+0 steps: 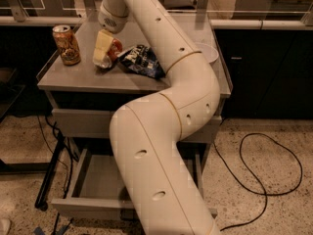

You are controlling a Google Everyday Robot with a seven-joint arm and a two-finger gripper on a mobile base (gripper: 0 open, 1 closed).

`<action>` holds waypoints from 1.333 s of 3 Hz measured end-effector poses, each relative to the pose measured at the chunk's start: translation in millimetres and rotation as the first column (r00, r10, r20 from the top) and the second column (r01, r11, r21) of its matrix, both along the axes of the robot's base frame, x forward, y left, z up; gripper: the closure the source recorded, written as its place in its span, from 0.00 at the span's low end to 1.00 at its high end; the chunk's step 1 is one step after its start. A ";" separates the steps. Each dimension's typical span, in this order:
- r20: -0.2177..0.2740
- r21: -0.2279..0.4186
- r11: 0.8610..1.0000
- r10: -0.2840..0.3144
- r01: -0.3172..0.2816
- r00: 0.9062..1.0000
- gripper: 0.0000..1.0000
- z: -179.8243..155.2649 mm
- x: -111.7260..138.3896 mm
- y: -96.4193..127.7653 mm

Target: Place coke can into middle drawer

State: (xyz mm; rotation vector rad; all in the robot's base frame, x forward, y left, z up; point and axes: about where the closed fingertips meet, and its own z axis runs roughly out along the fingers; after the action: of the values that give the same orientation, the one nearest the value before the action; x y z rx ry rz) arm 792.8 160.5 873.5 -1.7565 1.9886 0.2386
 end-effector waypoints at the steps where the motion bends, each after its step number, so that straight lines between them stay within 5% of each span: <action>1: -0.007 -0.009 1.000 0.012 -0.012 1.000 0.00 -6.3 -0.8 8.1; 3: -0.015 -0.026 1.000 0.014 -0.014 1.000 0.00 -17.1 1.2 12.7; 4: 0.017 -0.013 0.999 -0.049 0.049 0.999 0.00 -10.6 16.0 -24.3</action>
Offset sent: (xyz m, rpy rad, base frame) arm 0.0361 0.0094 0.0131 -0.0528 0.0330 0.0199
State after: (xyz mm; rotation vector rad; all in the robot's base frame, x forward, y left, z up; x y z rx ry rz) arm 808.8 136.2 862.8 -1.7103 2.0228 0.1949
